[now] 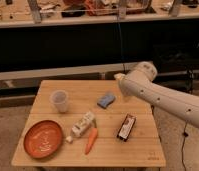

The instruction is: Place the ceramic cup in the ceramic bowl

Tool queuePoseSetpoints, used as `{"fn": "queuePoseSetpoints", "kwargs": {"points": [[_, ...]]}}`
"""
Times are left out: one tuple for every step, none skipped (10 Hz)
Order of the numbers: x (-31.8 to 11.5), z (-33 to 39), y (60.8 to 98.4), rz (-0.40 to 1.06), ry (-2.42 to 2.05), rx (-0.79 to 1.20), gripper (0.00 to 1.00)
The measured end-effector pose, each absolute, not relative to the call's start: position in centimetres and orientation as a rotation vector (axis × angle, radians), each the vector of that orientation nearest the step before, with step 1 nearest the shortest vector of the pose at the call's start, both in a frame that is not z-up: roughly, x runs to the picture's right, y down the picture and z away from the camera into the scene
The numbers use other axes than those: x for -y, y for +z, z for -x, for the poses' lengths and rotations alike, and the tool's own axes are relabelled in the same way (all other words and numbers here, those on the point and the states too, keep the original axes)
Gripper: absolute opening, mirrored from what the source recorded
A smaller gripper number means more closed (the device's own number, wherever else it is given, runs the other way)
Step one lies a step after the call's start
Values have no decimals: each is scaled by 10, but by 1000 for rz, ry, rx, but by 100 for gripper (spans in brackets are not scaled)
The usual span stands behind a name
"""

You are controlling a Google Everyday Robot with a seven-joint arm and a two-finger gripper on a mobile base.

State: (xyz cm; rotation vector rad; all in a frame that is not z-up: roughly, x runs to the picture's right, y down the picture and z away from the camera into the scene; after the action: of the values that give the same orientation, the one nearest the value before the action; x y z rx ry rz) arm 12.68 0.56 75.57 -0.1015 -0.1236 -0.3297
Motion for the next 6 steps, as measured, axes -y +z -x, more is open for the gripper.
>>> {"fn": "queuePoseSetpoints", "kwargs": {"points": [[-5,-118,758,93,-341,136,80],[-4,-106,760,85,-352,149,80],[-3,-93,762,78,-359,160,80],[-2,-86,763,69,-363,171,80],[-1,-85,766,59,-372,183,80],[-1,-84,767,51,-381,192,80]]}}
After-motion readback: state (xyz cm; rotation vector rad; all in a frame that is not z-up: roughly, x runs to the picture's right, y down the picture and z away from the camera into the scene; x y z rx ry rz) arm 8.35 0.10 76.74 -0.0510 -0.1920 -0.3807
